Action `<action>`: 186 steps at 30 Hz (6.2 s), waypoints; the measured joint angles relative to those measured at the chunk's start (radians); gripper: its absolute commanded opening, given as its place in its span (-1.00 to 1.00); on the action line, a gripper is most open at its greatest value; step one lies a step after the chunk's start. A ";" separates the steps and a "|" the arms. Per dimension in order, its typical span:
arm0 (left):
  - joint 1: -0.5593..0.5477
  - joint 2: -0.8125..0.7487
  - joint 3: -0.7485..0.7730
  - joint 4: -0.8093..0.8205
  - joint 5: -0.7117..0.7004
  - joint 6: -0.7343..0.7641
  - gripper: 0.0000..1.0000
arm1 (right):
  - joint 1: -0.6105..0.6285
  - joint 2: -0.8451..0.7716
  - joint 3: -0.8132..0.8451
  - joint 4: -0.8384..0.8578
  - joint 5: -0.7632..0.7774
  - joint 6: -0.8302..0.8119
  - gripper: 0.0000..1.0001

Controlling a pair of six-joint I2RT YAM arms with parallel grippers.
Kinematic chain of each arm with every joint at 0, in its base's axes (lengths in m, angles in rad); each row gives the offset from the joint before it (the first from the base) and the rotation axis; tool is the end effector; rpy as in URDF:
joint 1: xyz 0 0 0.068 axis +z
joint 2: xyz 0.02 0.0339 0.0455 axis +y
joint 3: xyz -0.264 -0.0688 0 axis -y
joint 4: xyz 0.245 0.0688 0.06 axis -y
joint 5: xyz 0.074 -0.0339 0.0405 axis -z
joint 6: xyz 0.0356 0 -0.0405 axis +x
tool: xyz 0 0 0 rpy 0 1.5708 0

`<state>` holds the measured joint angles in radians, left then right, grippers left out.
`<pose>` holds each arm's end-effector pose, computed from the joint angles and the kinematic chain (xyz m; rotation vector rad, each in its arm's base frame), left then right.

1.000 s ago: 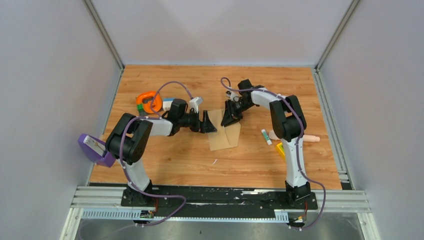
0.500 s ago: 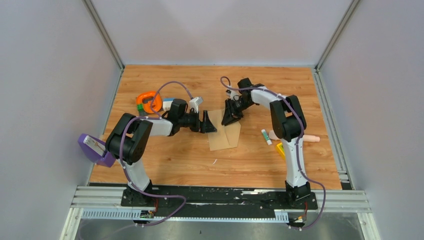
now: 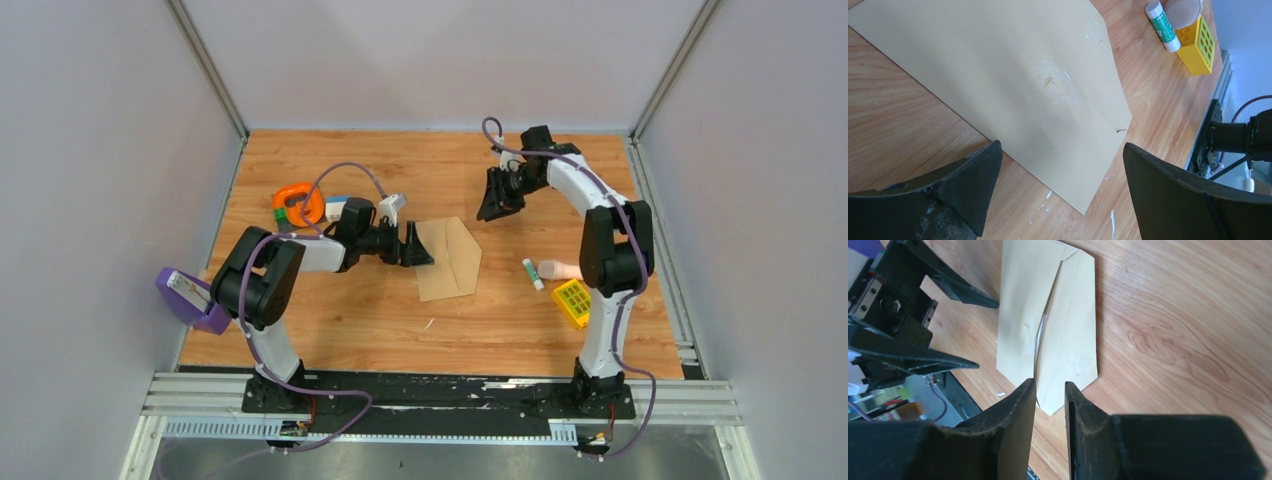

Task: Place the letter into the envelope and seal it
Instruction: Place the letter in the envelope, then open the solid glue cap from the solid glue.

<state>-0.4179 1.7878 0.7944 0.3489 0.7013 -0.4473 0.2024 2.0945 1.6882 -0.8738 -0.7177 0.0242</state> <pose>0.3030 -0.1597 0.1380 0.3838 2.2911 -1.2372 0.4162 0.1093 0.2038 -0.3945 2.7216 1.0688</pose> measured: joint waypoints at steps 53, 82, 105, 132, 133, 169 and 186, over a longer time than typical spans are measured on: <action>0.009 -0.270 0.065 -0.219 -0.079 0.275 1.00 | 0.085 -0.307 -0.528 0.092 0.654 -0.283 -0.23; 0.009 -0.308 0.053 -0.221 -0.055 0.287 1.00 | 0.077 -0.391 -0.410 0.042 0.351 -0.272 -1.00; -0.013 -0.153 0.389 0.148 0.195 -0.317 1.00 | -0.235 -0.468 -0.458 0.825 -0.471 0.690 -1.00; -0.219 -0.050 0.296 0.521 0.152 -0.651 1.00 | -0.223 -0.804 -0.796 1.406 -0.396 0.842 -1.00; -0.221 -0.050 0.296 0.522 0.153 -0.651 1.00 | -0.215 -0.804 -0.802 1.416 -0.393 0.848 -1.00; -0.270 0.004 0.332 0.582 0.214 -0.694 -1.00 | -0.113 -0.774 -0.855 1.542 -0.386 1.014 0.28; -0.255 -0.117 0.476 -0.370 0.348 0.233 -1.00 | -0.193 -0.698 -0.440 0.516 -0.512 0.179 0.46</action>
<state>-0.6727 1.6703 1.2701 -0.0212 1.0492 -0.2138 0.0097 1.3960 1.2480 -0.3580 -1.2297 0.2035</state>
